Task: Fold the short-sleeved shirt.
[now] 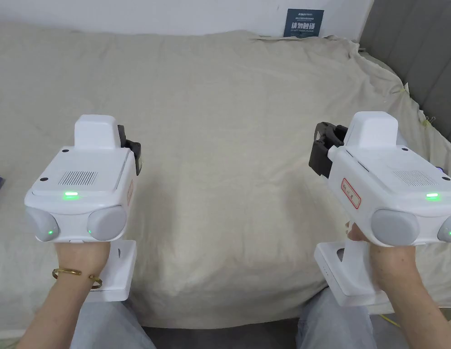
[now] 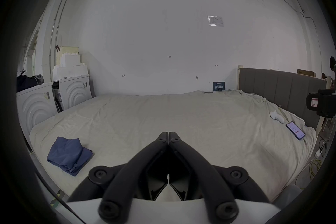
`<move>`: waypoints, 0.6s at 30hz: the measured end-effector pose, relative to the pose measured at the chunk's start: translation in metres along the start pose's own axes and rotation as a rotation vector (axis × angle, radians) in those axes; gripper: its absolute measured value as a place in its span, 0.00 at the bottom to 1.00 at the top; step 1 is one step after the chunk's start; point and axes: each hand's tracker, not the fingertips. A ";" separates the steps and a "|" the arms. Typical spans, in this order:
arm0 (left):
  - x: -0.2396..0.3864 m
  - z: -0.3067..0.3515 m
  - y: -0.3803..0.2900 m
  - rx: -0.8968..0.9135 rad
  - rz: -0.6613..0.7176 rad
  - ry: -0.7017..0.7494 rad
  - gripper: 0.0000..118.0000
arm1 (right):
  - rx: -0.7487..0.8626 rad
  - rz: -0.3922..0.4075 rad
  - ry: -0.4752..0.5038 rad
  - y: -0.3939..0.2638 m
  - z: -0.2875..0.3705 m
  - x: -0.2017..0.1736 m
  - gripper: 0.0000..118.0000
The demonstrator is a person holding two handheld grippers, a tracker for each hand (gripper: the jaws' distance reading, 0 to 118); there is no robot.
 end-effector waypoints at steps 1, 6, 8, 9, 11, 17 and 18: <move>0.000 0.000 0.000 0.000 0.000 0.000 0.00 | 0.000 -0.001 0.002 0.000 0.000 0.000 0.00; 0.001 0.000 -0.001 -0.002 0.002 0.001 0.00 | 0.005 -0.005 0.001 0.002 0.002 -0.001 0.00; 0.001 0.001 -0.001 -0.001 0.000 -0.001 0.00 | 0.006 -0.004 0.002 0.003 0.002 -0.002 0.00; 0.001 0.001 -0.001 0.000 0.000 0.001 0.00 | 0.008 0.000 0.002 0.003 0.003 -0.002 0.00; 0.001 0.001 -0.001 -0.001 0.004 -0.001 0.00 | 0.007 0.001 0.002 0.003 0.003 -0.003 0.00; 0.001 0.002 -0.002 -0.002 0.010 0.002 0.00 | 0.004 -0.003 0.000 0.002 0.004 -0.003 0.00; 0.001 0.002 -0.002 -0.001 0.009 0.000 0.00 | 0.005 -0.004 -0.001 0.003 0.005 -0.003 0.00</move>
